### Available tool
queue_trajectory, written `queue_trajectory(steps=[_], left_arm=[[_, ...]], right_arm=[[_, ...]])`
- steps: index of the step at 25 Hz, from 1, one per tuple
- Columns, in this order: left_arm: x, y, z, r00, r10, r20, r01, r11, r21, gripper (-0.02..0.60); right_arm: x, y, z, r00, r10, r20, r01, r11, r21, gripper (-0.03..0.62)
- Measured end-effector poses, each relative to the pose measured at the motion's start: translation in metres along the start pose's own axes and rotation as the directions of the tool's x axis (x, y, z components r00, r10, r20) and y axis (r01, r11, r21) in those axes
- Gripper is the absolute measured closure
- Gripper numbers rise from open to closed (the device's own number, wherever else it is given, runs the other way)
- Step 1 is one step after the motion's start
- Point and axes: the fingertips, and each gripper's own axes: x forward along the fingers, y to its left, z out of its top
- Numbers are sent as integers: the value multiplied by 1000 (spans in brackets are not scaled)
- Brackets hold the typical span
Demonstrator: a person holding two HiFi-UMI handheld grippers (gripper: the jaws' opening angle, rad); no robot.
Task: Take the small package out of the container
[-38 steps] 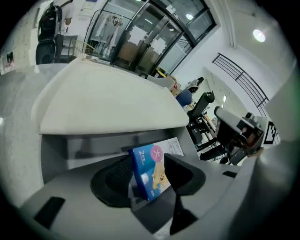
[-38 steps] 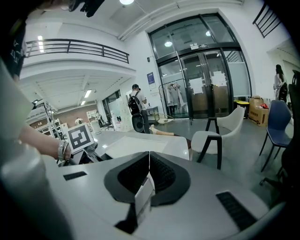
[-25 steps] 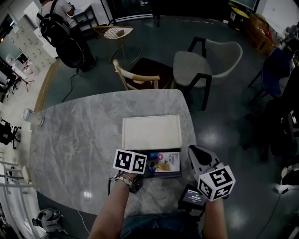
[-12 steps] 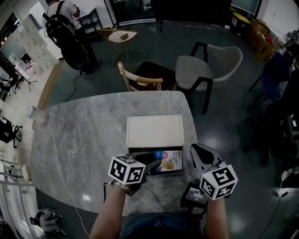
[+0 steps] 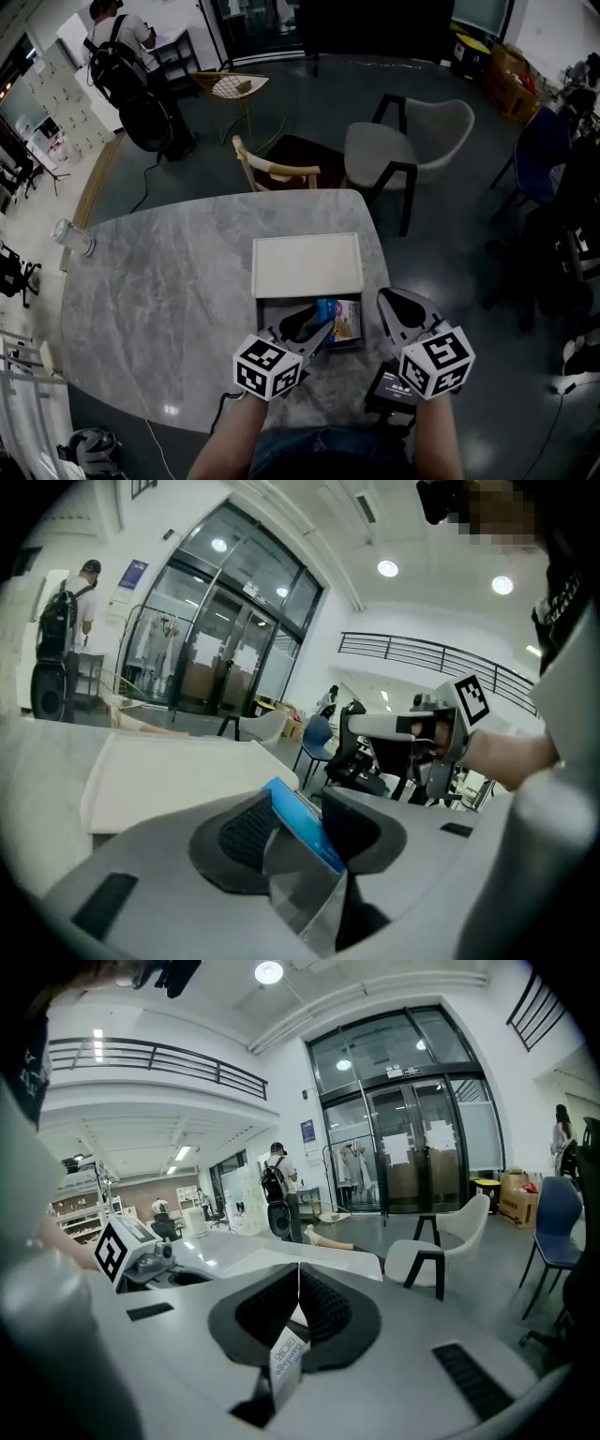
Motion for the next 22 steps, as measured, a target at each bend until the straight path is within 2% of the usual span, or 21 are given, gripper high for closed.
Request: queue_trajectory(steps=[2, 4, 7, 11, 13, 16, 19, 22], left_arm=[[0, -1, -1, 999, 31, 28, -30, 998, -47, 402], [0, -1, -2, 998, 41, 46, -34, 989, -145, 402], [1, 2, -5, 999, 16, 39, -4, 956, -295, 402], [4, 5, -12, 997, -64, -41, 41, 908, -417, 408], [6, 4, -13, 989, -120, -84, 70, 892, -446, 434], [7, 5, -15, 971, -182, -154, 88, 874, -479, 437], [8, 9, -22, 945, -209, -252, 55, 861, -506, 446], [6, 15, -34, 910, -217, -353, 3, 855, -518, 458]], right_arm=[[-2, 1, 2, 1000, 0, 4, 0, 1000, -3, 569], [-4, 3, 4, 1000, 2, 8, -2, 1000, -5, 569], [-7, 6, 6, 1000, 2, 13, -2, 1000, -12, 569], [-13, 2, 8, 1000, -9, 22, 10, 1000, -18, 569], [-18, -1, 9, 999, -20, 27, 20, 1000, -18, 568], [-22, -4, 11, 999, -32, 37, 32, 999, -18, 569], [-25, -7, 13, 998, -38, 44, 39, 999, -19, 569], [-25, -7, 14, 998, -39, 49, 40, 999, -17, 569]])
